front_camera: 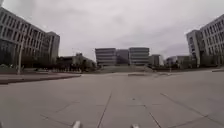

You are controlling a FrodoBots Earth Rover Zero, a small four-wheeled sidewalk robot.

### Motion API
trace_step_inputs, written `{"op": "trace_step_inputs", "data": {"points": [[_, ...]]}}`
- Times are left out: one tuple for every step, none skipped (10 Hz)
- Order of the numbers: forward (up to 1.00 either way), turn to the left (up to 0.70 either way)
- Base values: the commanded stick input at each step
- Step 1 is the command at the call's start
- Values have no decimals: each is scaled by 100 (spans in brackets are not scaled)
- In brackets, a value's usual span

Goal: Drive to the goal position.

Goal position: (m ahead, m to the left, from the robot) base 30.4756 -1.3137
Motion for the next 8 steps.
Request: {"op": "trace_step_inputs", "data": {"points": [[100,0],[100,0],[100,0],[100,0],[100,0],[100,0],[100,-34],[100,-35]]}}
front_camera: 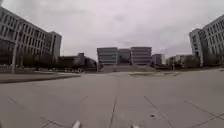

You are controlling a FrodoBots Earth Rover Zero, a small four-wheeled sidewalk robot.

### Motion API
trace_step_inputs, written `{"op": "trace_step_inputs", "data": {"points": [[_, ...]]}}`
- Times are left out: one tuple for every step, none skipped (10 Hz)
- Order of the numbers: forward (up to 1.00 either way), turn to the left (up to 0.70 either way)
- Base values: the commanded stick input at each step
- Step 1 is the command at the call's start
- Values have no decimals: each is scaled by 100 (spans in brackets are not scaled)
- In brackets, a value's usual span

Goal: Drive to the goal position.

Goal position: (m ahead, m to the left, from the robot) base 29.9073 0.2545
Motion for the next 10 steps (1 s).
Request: {"op": "trace_step_inputs", "data": {"points": [[100,-35],[100,-35],[100,-24],[100,-8],[100,0],[100,0],[100,0],[100,0],[100,0],[100,0]]}}
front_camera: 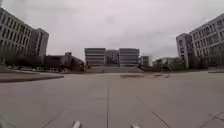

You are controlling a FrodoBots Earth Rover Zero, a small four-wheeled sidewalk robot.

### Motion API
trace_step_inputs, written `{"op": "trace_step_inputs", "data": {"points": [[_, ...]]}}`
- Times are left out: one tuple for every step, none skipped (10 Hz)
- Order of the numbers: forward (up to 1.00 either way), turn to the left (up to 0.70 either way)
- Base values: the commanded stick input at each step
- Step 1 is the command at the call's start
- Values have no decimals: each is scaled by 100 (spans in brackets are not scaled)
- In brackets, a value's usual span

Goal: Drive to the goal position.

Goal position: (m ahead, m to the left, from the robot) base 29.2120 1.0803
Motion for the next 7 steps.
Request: {"op": "trace_step_inputs", "data": {"points": [[100,0],[100,0],[100,0],[100,0],[100,0],[100,0],[100,0]]}}
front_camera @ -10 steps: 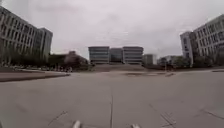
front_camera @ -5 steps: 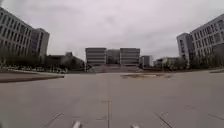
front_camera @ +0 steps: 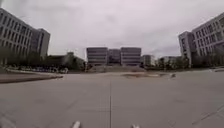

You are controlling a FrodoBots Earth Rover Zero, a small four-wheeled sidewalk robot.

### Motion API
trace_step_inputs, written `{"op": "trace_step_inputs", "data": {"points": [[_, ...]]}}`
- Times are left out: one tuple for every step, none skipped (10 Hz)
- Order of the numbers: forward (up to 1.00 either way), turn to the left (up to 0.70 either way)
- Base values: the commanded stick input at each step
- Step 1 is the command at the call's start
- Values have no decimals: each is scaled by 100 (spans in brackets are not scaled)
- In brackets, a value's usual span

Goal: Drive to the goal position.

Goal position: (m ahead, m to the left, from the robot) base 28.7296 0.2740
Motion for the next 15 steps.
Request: {"op": "trace_step_inputs", "data": {"points": [[100,0],[100,0],[100,0],[100,0],[100,0],[100,0],[100,0],[99,0],[100,0],[100,0],[100,0],[100,0],[100,0],[100,0],[100,0]]}}
